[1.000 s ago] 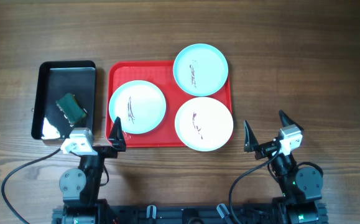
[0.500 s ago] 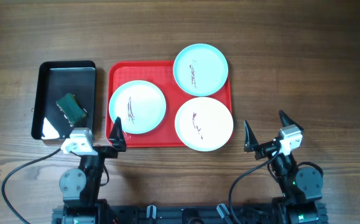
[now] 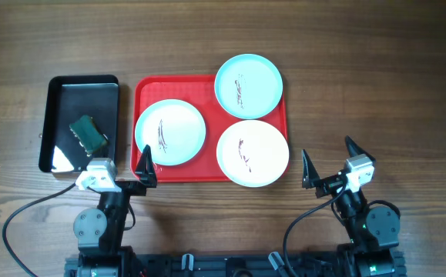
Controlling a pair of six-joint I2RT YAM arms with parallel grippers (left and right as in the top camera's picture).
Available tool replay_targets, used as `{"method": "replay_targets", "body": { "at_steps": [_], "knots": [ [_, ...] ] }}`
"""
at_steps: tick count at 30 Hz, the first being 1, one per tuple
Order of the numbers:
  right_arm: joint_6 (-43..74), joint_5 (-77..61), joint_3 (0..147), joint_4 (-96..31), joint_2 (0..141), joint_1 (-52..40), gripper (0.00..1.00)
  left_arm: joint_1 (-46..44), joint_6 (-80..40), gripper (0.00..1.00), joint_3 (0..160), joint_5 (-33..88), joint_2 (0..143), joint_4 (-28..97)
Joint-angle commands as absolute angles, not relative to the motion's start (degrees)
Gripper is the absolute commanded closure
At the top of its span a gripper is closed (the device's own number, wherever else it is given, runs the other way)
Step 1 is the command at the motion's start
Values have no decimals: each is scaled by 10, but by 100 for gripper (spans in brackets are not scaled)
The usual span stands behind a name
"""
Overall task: Clean dirty plates on tray and stack at the side
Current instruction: 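Move left gripper to the green sponge and right gripper to the left plate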
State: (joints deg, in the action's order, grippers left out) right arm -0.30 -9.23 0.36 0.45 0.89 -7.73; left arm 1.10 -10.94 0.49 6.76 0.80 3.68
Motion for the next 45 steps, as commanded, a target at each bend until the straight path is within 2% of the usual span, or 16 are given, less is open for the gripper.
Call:
{"method": "replay_targets", "body": {
  "at_steps": [1,11,20,24,26,33,37,45],
  "knots": [
    [2,-110,15,6,6,-81,0,7,-115,0,33,83,11,67],
    [18,-138,110,-4,54,-81,0,7,-123,0,196,96,138,163],
    [19,-194,262,-45,224,-81,0,7,-124,0,423,125,341,286],
    [19,-215,356,-107,309,-81,0,7,-124,0,534,126,433,390],
    [19,-219,455,-192,383,-81,0,7,-124,0,641,126,516,498],
    [17,-220,652,-394,537,-81,0,7,-124,0,827,157,683,668],
    [15,-225,721,-468,610,-81,0,7,-124,0,844,190,726,674],
    [51,-338,721,-441,687,-81,0,7,-129,0,844,195,765,663]
  ]
}}
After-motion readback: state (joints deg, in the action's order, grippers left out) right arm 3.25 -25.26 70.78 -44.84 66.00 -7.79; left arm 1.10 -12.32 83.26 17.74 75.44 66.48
